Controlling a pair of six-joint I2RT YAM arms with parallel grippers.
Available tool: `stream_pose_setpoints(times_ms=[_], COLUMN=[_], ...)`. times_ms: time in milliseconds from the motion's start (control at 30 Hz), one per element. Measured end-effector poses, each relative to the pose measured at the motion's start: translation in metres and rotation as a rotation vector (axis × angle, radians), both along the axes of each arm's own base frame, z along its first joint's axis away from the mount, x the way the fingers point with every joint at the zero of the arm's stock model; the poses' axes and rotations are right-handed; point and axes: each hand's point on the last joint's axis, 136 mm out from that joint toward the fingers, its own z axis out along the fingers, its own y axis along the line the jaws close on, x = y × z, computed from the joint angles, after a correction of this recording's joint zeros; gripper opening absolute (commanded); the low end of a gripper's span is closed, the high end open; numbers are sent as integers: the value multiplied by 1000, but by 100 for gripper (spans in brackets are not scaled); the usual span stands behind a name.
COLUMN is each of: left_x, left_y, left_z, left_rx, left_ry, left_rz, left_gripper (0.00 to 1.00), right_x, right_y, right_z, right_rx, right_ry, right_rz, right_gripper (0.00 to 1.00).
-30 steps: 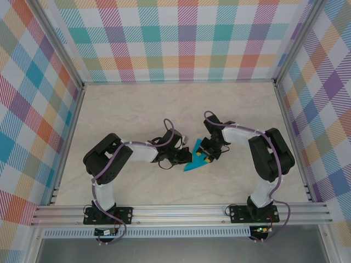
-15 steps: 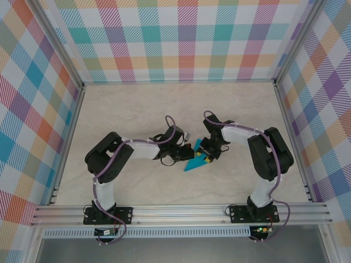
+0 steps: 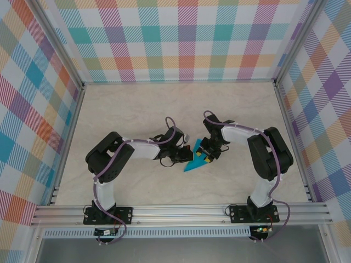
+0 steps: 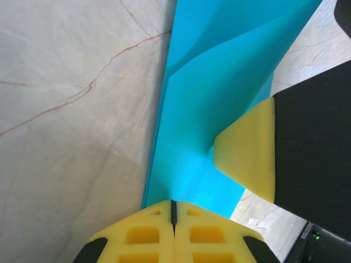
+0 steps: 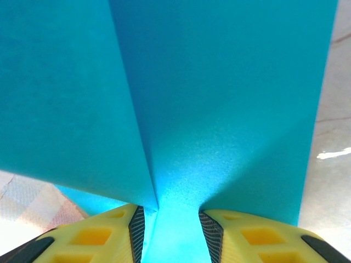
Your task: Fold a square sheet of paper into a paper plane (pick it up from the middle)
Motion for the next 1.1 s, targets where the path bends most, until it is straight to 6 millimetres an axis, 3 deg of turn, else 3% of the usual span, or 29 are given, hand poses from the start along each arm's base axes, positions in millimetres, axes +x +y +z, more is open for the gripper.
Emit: stream_pose_setpoints(times_ms=[367,467,600,700,867,1100], left_x=[-1,-1,-1,-2,-3,-3], left_y=[1,1,1,2,3,4], left_z=[-1,-1,-2,-2,-2,-2], left_rx=[29,40,53,64,73,80], left_ry=[-6,-9,-16,-18,-24,-20], left_rz=[-35,-50,-69,-83,-99,-104], left_gripper=[0,0,0,0,0,0], right_x=[6,9,20,27,27,29], right_y=[1,0,8,16,27,36], right_z=[14,30,67,79,64,38], right_rx=[-7,4,82,132,184,213], right_ry=[-64,-123,-276,-350,-353,-325], right_rz=[23,43,93,136,198,235], right_gripper=[38,38,21,9,1,0])
